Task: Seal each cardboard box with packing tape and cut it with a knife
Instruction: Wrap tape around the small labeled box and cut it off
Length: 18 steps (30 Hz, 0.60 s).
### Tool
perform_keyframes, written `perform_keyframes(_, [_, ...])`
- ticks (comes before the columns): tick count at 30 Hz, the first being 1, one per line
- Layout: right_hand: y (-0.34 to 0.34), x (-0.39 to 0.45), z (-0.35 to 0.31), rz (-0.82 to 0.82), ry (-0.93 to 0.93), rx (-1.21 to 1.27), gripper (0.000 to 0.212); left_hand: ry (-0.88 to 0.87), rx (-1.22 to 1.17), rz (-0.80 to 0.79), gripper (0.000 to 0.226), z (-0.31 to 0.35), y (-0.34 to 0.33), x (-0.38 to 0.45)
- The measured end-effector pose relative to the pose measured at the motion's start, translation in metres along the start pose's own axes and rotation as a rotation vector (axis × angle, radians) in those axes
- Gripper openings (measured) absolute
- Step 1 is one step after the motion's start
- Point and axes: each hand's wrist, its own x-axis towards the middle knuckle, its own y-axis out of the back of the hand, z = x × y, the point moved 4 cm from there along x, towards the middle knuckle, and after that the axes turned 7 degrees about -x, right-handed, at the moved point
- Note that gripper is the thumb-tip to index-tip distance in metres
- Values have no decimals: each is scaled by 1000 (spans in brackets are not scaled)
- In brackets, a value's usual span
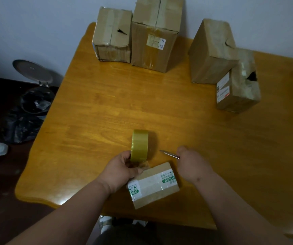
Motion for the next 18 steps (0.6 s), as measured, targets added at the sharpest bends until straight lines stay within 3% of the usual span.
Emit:
perform_keyframes(5, [9,-4,-16,303,120,31,37,-9,-15,-2,27,0,-1,0])
perform_keyframes(11, [7,-10,-74,-141,318,572,42,-35,10,21,34,1,-3,0])
perform_keyframes(18, [3,-1,-74,-204,296,786,29,-51,-1,82,41,2,-5,0])
